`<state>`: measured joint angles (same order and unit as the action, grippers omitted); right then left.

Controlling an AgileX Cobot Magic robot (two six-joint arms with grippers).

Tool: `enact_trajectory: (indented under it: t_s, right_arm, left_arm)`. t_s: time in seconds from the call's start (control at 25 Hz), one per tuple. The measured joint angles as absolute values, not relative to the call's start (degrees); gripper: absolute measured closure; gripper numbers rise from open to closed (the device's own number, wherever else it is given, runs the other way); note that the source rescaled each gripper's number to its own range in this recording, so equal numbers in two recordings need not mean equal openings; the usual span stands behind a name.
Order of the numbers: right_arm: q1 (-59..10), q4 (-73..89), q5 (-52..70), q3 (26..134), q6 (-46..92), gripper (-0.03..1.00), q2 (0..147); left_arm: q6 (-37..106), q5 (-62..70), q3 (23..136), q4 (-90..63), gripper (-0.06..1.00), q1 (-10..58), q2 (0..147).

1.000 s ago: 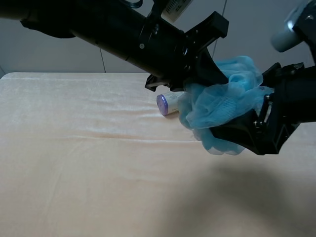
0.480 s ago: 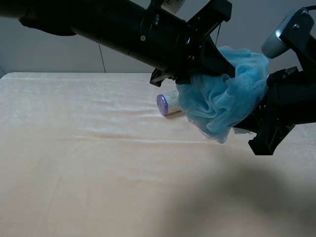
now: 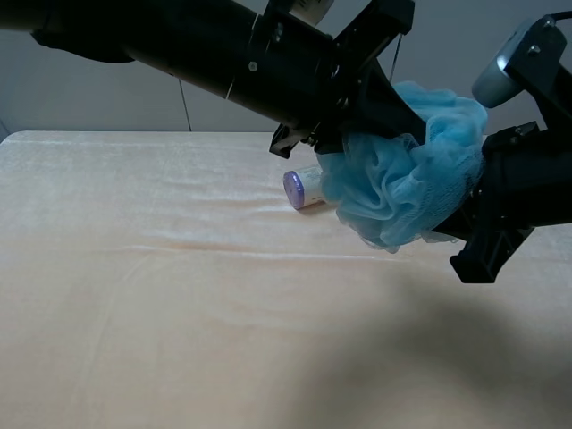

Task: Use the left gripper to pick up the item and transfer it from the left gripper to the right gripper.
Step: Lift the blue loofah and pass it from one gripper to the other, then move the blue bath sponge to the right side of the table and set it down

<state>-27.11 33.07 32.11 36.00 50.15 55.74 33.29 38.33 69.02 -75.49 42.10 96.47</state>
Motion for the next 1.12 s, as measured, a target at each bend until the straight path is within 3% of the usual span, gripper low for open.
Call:
enact_trajectory:
  t_s: [0.64,0.8,1.12]
  right_arm:
    - [-27.11,33.07,30.72,36.0,50.15,0.9,55.9]
    - [-27.11,33.07,30.72,36.0,50.15,0.92,55.9]
    - [-27.11,33.07,30.69,36.0,50.15,0.93,55.9]
  left_arm:
    - [31.15,45.65,69.07,-72.65,0.25,37.0,92.3]
    - [28.83,45.93,69.07,-67.56,0.18,37.0,91.73]
    - [28.28,45.73,69.07,-59.68,0.17,37.0,91.73]
